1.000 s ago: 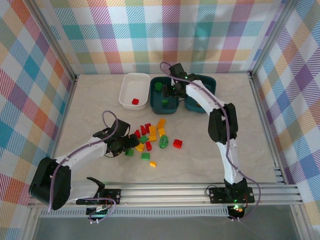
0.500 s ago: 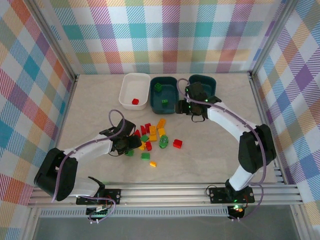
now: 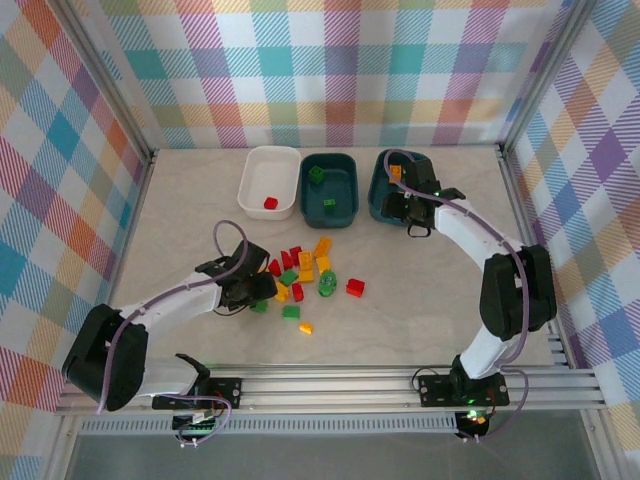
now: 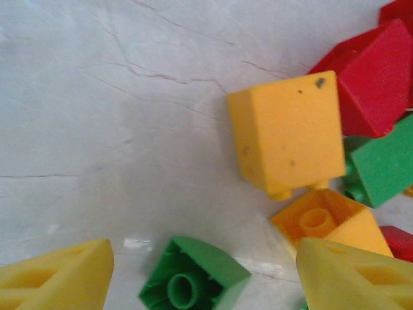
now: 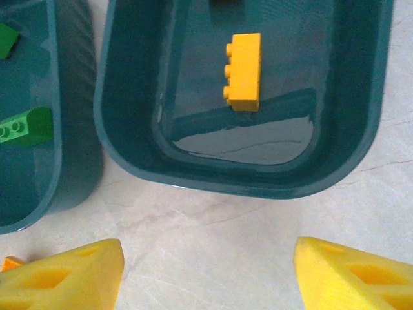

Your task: Sort the legos into containers by color

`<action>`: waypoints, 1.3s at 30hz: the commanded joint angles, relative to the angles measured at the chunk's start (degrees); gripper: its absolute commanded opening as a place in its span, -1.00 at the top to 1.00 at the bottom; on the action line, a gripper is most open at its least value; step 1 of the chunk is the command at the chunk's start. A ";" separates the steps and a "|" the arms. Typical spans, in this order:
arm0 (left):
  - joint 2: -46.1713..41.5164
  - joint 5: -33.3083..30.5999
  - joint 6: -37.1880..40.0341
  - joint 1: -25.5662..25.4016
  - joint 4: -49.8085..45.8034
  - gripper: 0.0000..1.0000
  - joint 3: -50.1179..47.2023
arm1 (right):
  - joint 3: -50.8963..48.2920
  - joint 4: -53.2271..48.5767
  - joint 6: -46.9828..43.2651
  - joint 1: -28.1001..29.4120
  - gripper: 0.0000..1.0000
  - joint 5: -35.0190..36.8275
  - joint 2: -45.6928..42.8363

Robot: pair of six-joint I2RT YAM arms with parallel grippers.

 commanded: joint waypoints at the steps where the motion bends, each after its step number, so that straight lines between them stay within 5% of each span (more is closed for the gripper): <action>1: 0.83 -3.60 1.71 -0.52 -3.96 -0.48 4.10 | -2.46 1.24 1.04 0.41 -0.40 -1.52 -1.25; 23: 8.22 5.90 5.05 -0.87 -1.88 -0.30 0.00 | -18.75 8.26 5.27 0.48 -0.37 -7.59 -13.35; 30: 9.99 6.65 5.37 -0.87 -0.44 0.03 0.10 | -19.18 8.82 5.52 0.45 -0.37 -7.71 -13.43; 39: 5.65 5.97 4.87 -0.92 -3.54 0.12 1.13 | -19.45 9.30 5.69 0.50 -0.36 -8.29 -13.15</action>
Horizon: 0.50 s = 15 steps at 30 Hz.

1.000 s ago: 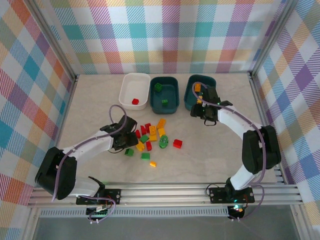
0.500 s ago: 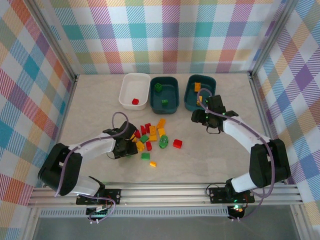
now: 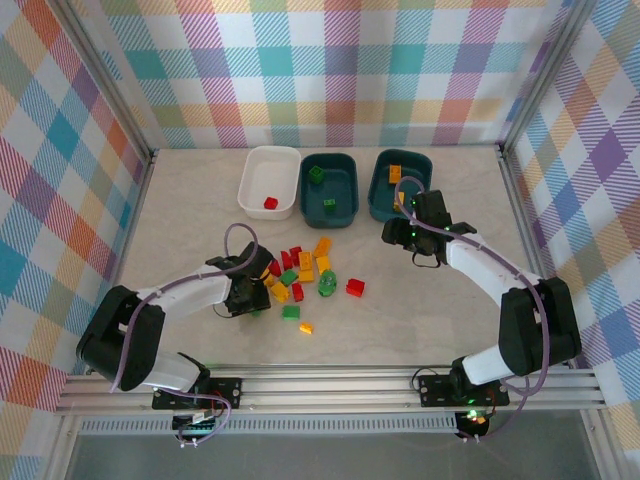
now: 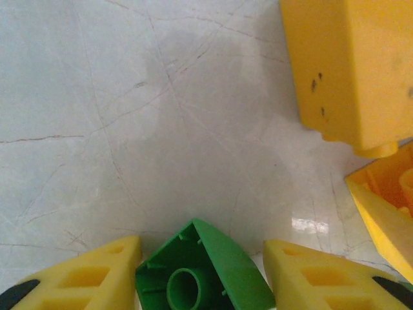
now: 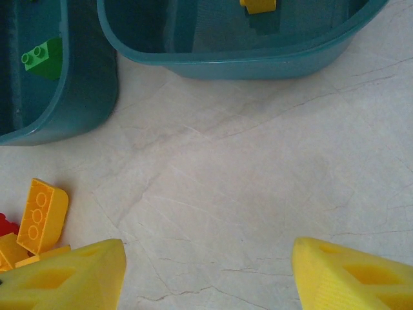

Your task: Sort the legos into containers by color

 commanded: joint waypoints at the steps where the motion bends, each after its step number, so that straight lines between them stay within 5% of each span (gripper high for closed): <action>1: -1.59 2.37 -0.07 -0.70 0.77 0.12 0.28 | -0.50 1.32 0.95 0.43 -0.36 -0.97 -0.11; 15: -3.86 1.32 2.40 -0.66 -5.40 0.14 15.59 | -1.20 2.32 1.19 0.44 -0.35 -0.53 -0.19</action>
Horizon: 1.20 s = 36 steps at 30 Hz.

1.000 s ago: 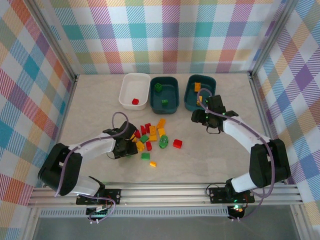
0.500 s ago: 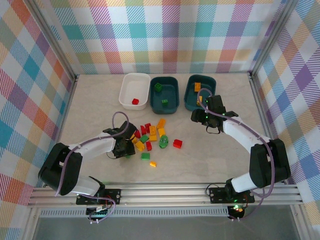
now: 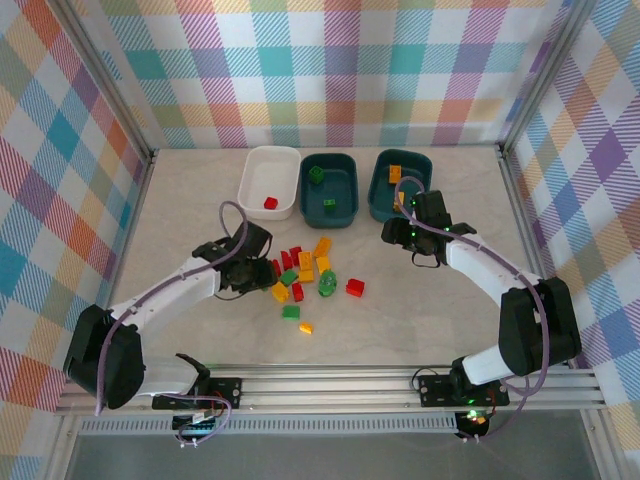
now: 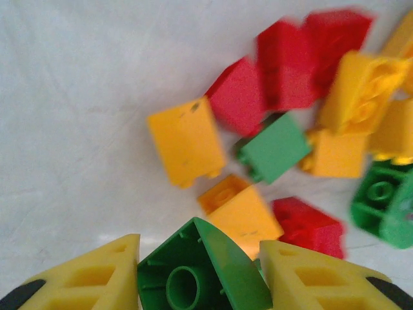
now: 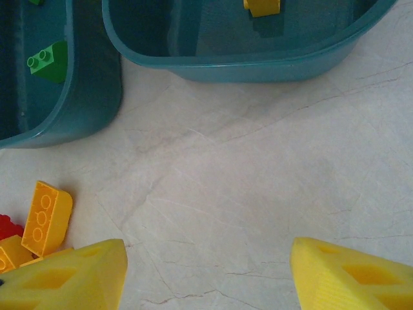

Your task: Sort the legos into containers by color

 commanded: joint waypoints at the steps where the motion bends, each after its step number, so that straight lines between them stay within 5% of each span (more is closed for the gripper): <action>1: 3.67 -0.25 2.15 -0.61 -1.21 0.14 6.72 | -0.84 1.32 0.78 0.45 -0.35 -0.29 -0.21; 12: 34.29 -1.13 6.81 -0.08 4.84 0.22 40.30 | -1.73 2.58 1.37 0.43 -0.34 -0.78 -0.21; 18: 52.48 -3.55 8.73 0.00 -1.53 0.16 62.95 | -1.73 2.62 1.39 0.42 -0.34 -0.96 -0.07; 22: 57.64 -2.36 9.65 0.26 -4.14 -0.27 71.64 | -1.82 2.63 1.38 0.43 -0.35 -0.89 -0.46; 24: 56.52 -0.67 10.12 0.27 -2.82 -0.65 71.97 | -2.12 2.97 1.52 0.42 -0.38 -0.80 -0.56; 26: 53.88 0.41 10.15 0.18 -1.46 -0.82 70.46 | -2.80 4.05 2.30 0.51 -0.41 -1.23 -0.19; 36: 24.38 -1.24 2.37 -2.80 12.21 -0.87 26.40 | -8.92 11.15 5.56 1.50 -0.42 4.23 -2.26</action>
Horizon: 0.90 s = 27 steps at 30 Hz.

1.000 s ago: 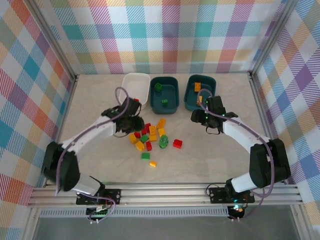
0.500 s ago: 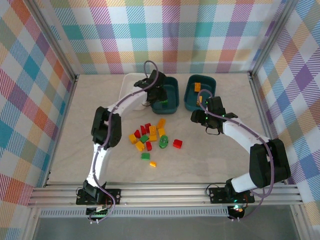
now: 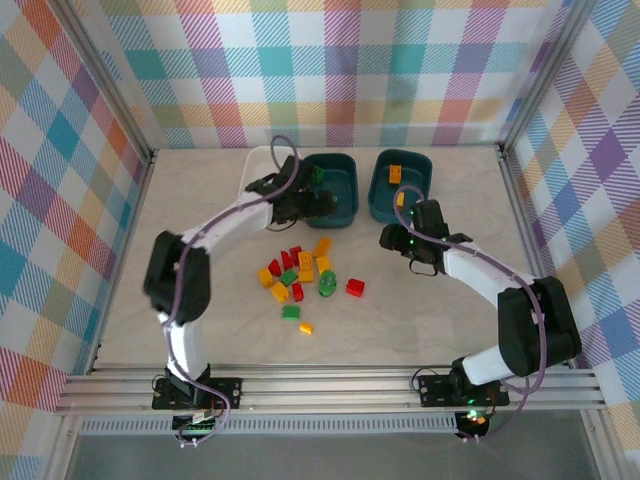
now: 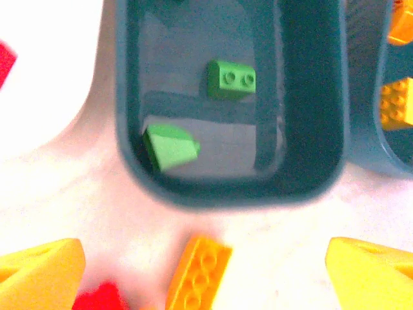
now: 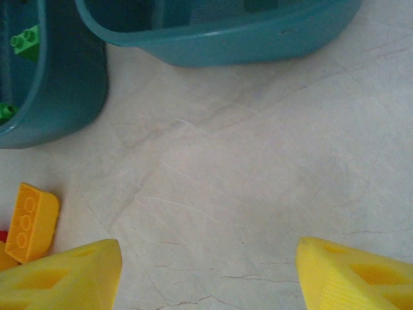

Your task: Sort the legos into containers by color

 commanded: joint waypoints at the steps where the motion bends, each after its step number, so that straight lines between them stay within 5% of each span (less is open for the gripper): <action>1: -6.82 -4.38 -4.12 -1.79 1.96 -0.85 -9.71 | -2.93 4.56 2.43 0.39 -0.42 3.74 -2.14; 7: -10.32 -11.54 -7.49 -1.41 -2.83 -0.52 -17.97 | -2.93 5.55 3.33 0.48 -0.39 2.67 -0.27; 12: -4.31 -11.26 -6.83 -0.88 -5.49 0.03 -15.37 | -2.89 5.69 3.56 0.57 -0.38 2.05 0.49; 27: 3.45 -13.12 -5.82 -0.12 -7.12 0.11 -14.43 | -2.71 5.42 3.63 0.64 -0.37 1.29 0.23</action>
